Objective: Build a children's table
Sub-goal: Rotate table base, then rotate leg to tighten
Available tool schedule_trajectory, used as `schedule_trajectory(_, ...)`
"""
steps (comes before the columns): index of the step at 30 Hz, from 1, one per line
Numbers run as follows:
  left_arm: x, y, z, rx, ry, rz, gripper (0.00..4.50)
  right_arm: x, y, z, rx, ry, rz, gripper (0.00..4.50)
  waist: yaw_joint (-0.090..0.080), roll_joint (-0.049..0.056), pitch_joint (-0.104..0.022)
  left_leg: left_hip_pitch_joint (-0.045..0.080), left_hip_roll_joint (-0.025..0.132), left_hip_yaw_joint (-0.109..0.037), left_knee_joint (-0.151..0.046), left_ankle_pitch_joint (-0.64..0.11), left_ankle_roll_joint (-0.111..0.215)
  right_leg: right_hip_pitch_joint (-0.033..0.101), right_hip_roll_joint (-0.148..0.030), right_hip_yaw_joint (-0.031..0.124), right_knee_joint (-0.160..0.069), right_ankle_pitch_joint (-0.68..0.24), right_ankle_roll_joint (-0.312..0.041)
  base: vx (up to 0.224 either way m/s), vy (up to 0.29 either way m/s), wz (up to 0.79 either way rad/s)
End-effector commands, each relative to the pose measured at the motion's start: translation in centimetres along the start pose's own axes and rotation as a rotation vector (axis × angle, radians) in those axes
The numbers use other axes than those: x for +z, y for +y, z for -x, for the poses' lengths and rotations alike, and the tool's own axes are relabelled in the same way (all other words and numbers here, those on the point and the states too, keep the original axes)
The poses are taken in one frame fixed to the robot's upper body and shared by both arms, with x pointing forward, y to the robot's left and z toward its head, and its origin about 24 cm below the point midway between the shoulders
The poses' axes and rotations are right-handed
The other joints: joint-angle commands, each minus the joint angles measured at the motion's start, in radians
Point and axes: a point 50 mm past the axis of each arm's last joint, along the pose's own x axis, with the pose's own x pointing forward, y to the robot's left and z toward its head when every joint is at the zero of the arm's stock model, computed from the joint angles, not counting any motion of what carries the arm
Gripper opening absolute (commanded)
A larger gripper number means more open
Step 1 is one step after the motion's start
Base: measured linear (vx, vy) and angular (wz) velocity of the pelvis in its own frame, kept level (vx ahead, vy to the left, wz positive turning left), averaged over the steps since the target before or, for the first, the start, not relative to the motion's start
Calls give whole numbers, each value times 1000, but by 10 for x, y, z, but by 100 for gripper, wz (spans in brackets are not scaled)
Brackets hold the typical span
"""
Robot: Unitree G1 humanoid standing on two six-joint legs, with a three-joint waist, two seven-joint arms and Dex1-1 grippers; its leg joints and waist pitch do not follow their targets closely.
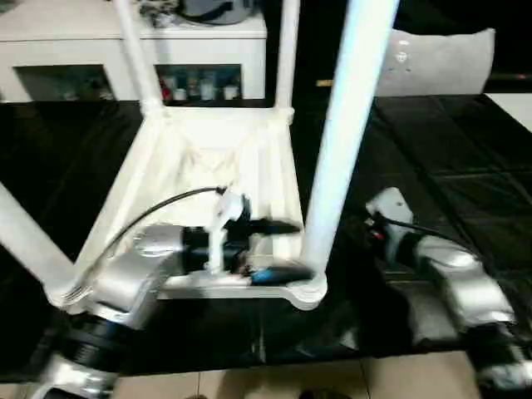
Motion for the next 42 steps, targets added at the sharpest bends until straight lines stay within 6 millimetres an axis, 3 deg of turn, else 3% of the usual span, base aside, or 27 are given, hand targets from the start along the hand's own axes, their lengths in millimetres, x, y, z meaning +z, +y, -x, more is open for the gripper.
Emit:
schedule_trajectory(1, -8, 3, 1, -4, 104, -56, 401, 4, 3, 7, 56, -10, 17, 450, 5, -1, -64, 1, 31, -10, -76, -255, 55, 55, -47, 48, -73, -390, -166, 0, 0, 0)
schedule_trajectory(8, -25, 13, -1, 45, 253, -142, 334, 5, 9, 25, 148, 18, 48, 450, 17, -1, -65, -1, 33, -11, -77, -250, 50, 56, -53, 47, -73, -408, -159, 0, 0, 0)
schedule_trajectory(10, -27, 11, -2, 35, 264, -127, 329, 4, 8, 27, 152, 25, 47, 450, 20, 1, -64, 5, 34, -10, -75, -262, 48, 51, -54, 48, -78, -428, -158, 0, 0, 0)
schedule_trajectory(14, -32, 10, -7, 49, 260, -99, 293, 1, 8, 31, 168, 33, 36, 450, 18, 1, -64, -1, 33, -11, -75, -257, 51, 54, -52, 45, -77, -421, -164, 0, 0, 0)
schedule_trajectory(24, -41, 12, -6, 45, 318, -98, 228, -9, -2, 21, 176, 44, 0, 450, 15, 1, -64, 2, 31, -12, -72, -277, 53, 50, -53, 39, -87, -484, -148, 0, 0, 0)
schedule_trajectory(34, -47, 5, -2, 38, 321, -70, 150, -14, -3, 12, 210, 0, -29, 450, 15, 1, -68, -4, 34, -11, -73, -248, 65, 56, -54, 42, -71, -396, -193, 0, 0, 0)
schedule_trajectory(42, -52, 0, 7, 16, 331, -59, 78, -3, 5, 12, 290, -96, -37, 450, 16, 2, -66, -1, 34, -11, -74, -263, 67, 51, -53, 41, -79, -461, -165, 0, 0, 0)
